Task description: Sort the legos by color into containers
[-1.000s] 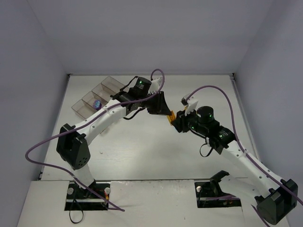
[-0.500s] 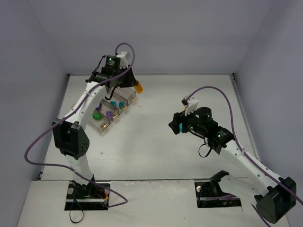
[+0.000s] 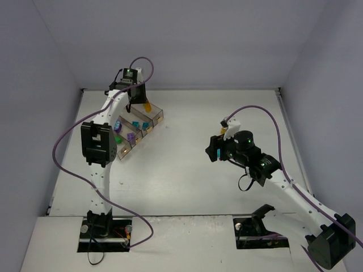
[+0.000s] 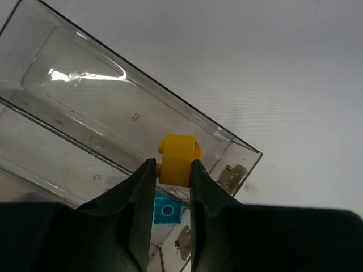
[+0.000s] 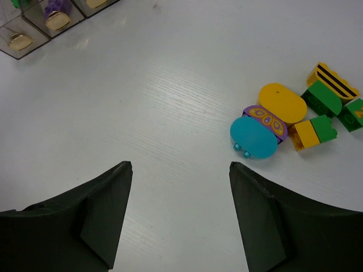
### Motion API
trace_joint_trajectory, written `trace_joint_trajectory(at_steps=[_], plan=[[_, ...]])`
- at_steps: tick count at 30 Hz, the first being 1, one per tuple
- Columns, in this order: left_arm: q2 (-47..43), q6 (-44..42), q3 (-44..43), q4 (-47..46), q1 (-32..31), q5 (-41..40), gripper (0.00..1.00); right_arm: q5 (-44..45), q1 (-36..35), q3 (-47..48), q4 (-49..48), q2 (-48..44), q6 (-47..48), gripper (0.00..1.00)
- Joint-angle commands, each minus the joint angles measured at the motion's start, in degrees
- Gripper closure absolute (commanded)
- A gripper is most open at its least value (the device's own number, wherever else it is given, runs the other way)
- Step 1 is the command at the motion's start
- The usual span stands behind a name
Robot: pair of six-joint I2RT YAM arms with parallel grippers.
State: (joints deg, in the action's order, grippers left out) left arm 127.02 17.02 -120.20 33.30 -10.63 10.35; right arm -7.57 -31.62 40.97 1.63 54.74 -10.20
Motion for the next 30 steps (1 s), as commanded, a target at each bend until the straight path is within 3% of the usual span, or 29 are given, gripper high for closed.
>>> trace_joint_trajectory(at_steps=[1, 5, 6, 9, 15, 18, 30], plan=[[-1.1, -1.3, -4.5, 0.2, 0.7, -0.2, 0.87, 4.1, -0.4, 1.1, -1.9, 0.2, -1.2, 0.34], [1.4, -0.6, -6.0, 1.3, 1.1, -0.2, 0.56, 7.7, -0.4, 1.8, -1.1, 2.0, -2.5, 0.34], [1.2, -0.3, -5.7, 1.1, 1.4, -0.2, 0.45, 12.2, -0.3, 2.4, -0.1, 3.2, -3.4, 0.35], [0.5, -0.3, -5.4, 0.9, 1.5, -0.4, 0.38, 14.5, -0.1, 3.2, 0.1, 4.8, -4.5, 0.36], [-6.3, 1.6, -3.2, 0.8, 1.4, 1.4, 0.36, 19.5, 2.9, 6.7, 2.0, 10.2, -9.6, 0.42], [-13.5, 3.1, 2.9, -0.4, 1.2, 2.8, 0.36, 20.1, 6.2, 8.2, 2.7, 13.5, -12.3, 0.46], [-46.7, 6.5, 38.9, 1.2, -6.7, 1.5, 0.32, 24.8, 13.4, 15.4, 4.9, 29.8, -17.4, 0.43]])
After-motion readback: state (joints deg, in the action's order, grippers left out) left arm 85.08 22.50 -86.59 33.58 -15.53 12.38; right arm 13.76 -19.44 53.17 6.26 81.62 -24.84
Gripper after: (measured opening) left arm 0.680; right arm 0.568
